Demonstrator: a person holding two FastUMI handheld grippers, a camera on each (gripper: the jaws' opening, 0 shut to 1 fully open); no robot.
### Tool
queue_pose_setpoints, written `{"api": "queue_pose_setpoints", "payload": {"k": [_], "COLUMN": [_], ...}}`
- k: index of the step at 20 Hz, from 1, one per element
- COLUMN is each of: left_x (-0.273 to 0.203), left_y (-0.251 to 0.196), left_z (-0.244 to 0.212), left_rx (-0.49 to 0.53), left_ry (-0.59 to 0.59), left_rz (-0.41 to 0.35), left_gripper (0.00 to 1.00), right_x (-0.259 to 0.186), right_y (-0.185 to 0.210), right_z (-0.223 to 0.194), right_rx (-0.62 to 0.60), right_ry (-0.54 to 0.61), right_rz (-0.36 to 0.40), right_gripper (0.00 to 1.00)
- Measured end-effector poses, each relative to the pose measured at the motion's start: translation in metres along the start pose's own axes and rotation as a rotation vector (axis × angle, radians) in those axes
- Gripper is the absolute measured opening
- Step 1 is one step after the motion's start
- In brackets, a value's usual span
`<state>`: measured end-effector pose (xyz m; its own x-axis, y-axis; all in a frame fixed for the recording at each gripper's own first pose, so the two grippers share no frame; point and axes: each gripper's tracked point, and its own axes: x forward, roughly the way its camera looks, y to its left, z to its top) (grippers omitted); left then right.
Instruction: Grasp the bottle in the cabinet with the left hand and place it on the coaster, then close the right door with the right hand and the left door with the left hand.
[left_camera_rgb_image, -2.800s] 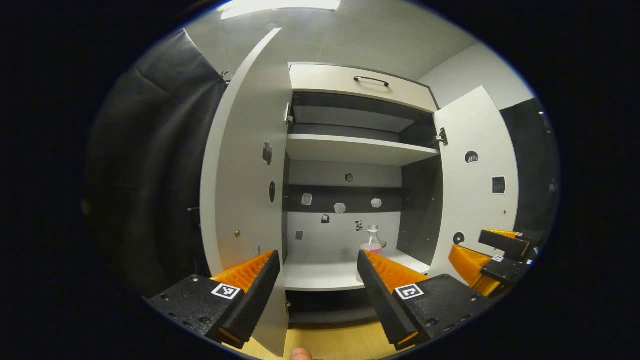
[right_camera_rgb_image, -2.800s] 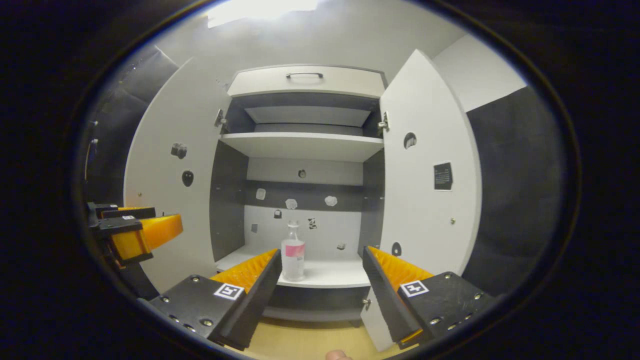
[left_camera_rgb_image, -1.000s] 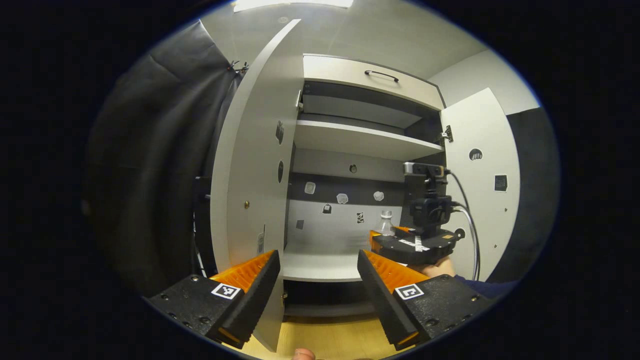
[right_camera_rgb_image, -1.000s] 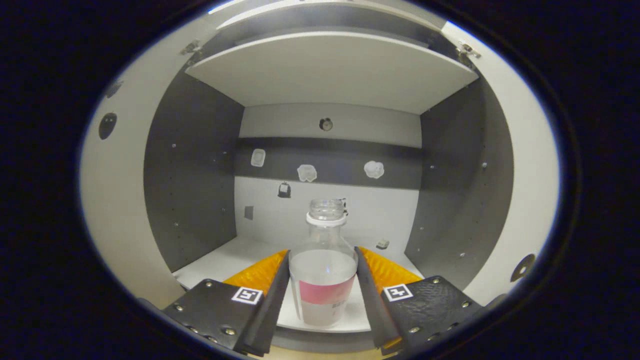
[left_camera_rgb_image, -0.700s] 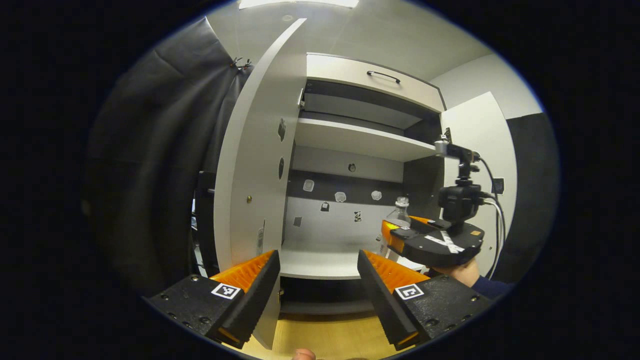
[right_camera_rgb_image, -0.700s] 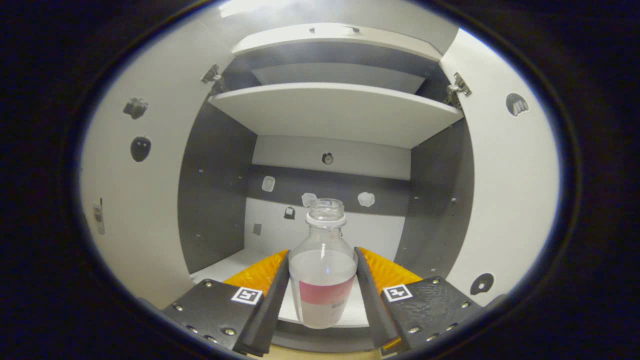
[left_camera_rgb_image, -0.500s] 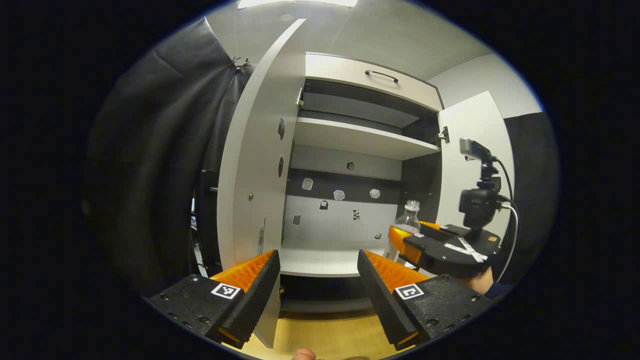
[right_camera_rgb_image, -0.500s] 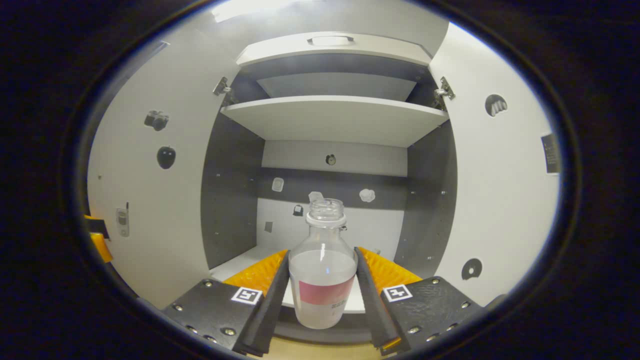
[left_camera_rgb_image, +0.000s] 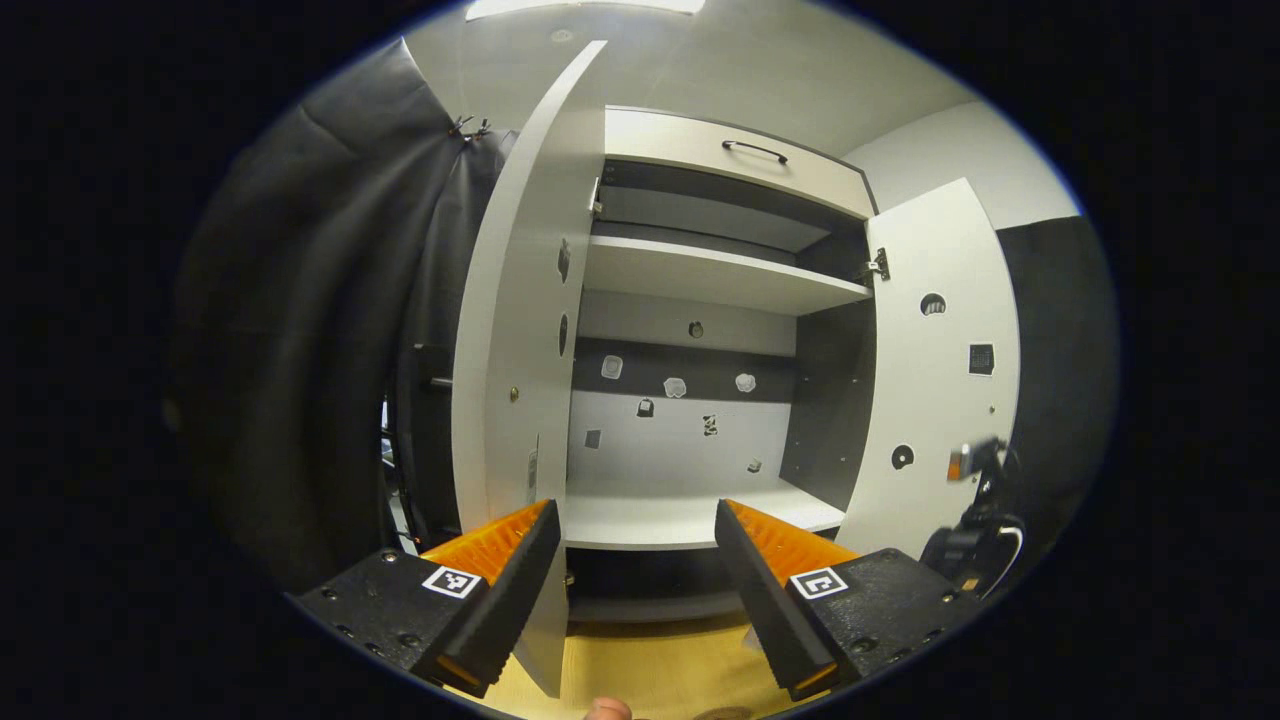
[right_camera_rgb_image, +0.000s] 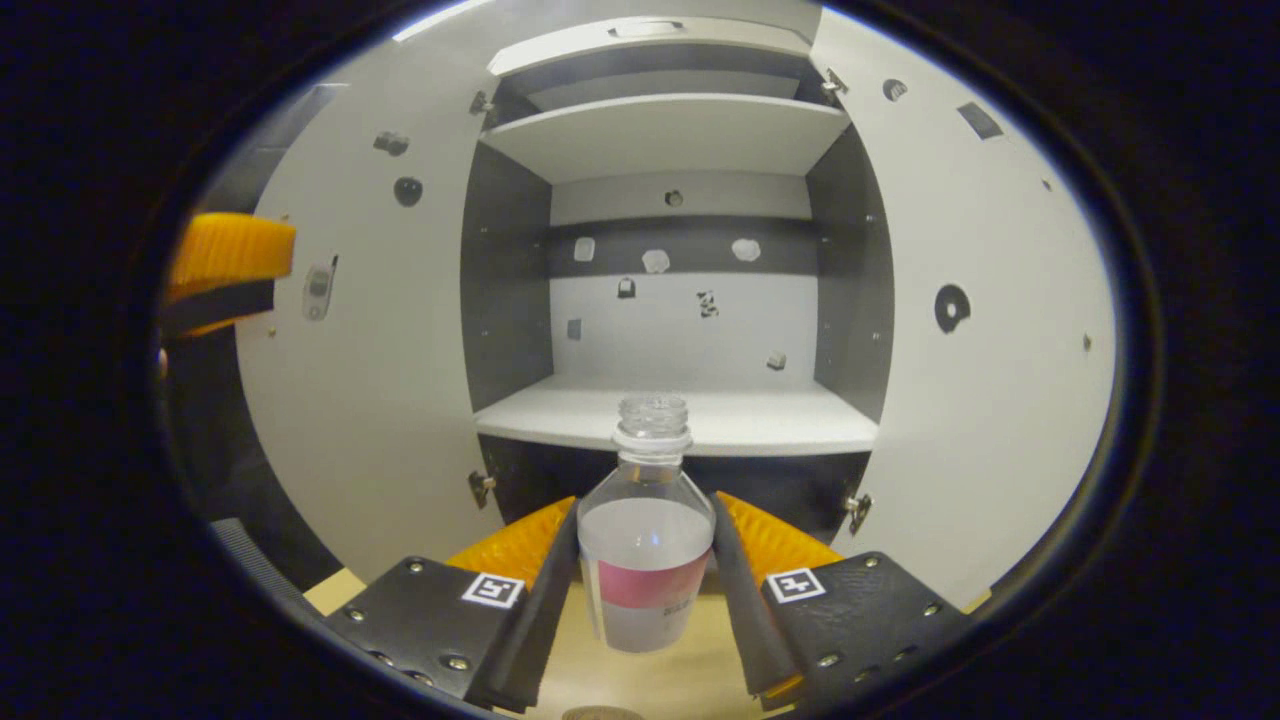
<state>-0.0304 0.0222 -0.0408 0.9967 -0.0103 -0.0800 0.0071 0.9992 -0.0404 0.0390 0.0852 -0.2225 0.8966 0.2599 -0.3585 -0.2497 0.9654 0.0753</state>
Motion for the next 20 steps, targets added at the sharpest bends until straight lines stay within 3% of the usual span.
{"api": "queue_pose_setpoints", "payload": {"k": [12, 20], "left_x": [0.002, 0.003], "left_y": [0.0, 0.002], "left_z": [-0.003, -0.016], "left_rx": [0.025, 0.045], "left_ry": [0.011, 0.052], "left_rz": [-0.024, -0.008], "left_gripper": [0.95, 0.94], "right_x": [-0.024, -0.027], "right_y": [0.031, 0.058], "right_z": [-0.171, -0.216], "right_rx": [0.015, -0.061], "right_ry": [0.263, 0.29], "right_rz": [0.088, 0.183], "right_gripper": [0.74, 0.74]}}
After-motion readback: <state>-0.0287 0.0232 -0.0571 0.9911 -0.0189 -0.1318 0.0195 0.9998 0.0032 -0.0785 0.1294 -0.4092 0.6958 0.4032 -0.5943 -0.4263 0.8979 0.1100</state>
